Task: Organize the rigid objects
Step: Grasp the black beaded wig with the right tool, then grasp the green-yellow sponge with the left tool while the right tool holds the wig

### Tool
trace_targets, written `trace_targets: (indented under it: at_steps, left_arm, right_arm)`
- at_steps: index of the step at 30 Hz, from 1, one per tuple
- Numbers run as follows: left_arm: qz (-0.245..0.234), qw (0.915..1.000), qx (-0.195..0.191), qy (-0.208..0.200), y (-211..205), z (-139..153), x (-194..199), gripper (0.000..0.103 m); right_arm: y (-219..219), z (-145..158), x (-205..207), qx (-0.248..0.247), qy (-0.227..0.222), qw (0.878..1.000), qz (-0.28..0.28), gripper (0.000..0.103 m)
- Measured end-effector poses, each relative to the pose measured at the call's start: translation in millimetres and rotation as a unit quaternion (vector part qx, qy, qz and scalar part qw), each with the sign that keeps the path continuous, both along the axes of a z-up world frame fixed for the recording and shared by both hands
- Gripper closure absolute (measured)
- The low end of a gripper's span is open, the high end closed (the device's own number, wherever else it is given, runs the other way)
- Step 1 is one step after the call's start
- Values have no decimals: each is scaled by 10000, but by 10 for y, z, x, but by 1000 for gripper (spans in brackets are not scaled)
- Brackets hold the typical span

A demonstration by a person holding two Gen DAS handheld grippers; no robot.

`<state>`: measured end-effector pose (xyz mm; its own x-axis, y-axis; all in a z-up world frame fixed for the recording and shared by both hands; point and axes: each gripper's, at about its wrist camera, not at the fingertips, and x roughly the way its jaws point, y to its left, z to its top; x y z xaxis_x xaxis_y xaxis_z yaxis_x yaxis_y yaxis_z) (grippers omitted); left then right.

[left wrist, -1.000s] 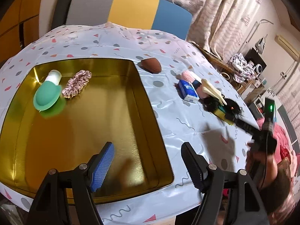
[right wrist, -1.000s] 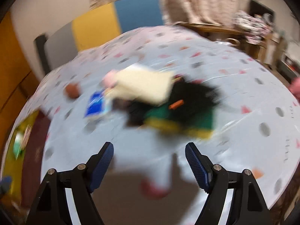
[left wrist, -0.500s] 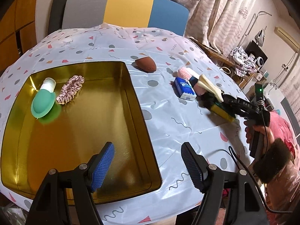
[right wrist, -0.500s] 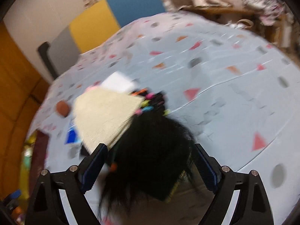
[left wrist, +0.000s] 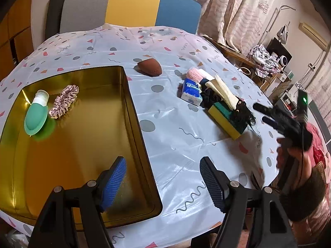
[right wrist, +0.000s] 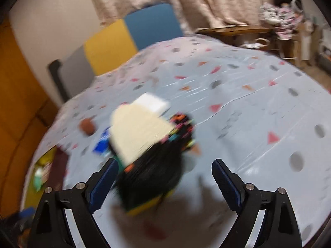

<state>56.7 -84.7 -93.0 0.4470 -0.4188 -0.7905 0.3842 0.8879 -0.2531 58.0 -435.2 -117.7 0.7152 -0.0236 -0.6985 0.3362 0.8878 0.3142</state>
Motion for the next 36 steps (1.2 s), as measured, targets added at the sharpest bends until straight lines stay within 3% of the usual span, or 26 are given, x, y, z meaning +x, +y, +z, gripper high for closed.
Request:
trace_targets:
  at_steps: [3, 8, 11, 13, 14, 17, 22, 27, 30, 32, 36]
  left_arm:
    - [15, 10000, -11, 13, -5, 14, -3, 28]
    - [5, 9999, 83, -59, -4, 61, -26, 28]
    - [37, 10000, 74, -49, -2, 77, -13, 28]
    - [30, 10000, 78, -8, -35, 78, 12, 28]
    - [15, 10000, 78, 1, -57, 77, 12, 28]
    - [-76, 9999, 107, -4, -165, 95, 44, 28]
    - [-326, 9993, 155, -23, -427, 120, 95, 28]
    - [-611, 9979, 199, 107, -763, 72, 158, 28]
    - [-760, 9967, 186, 218, -954, 27, 188, 28]
    - [-845, 9959, 194, 251, -1090, 4, 205, 28]
    - [-1071, 9934, 200, 365, -1397, -50, 257, 28]
  right_arm:
    - [-140, -64, 256, 86, 156, 9998, -45, 15]
    - [-137, -337, 674, 15, 871, 9957, 306, 32]
    - [-151, -398, 708, 98, 771, 9965, 302, 36]
    - [-147, -396, 669, 219, 719, 9965, 373, 48]
    - [-142, -395, 659, 231, 739, 9961, 431, 61]
    - [-147, -363, 510, 454, 617, 9946, 706, 67]
    - [-296, -266, 189, 421, 369, 9969, 554, 68]
    - [-523, -171, -75, -80, 94, 9999, 91, 69]
    - [-714, -157, -225, 663, -420, 9968, 150, 69]
    - [-786, -235, -264, 1313, -480, 9900, 189, 69]
    - [-767, -209, -336, 1096, -548, 9925, 20, 69]
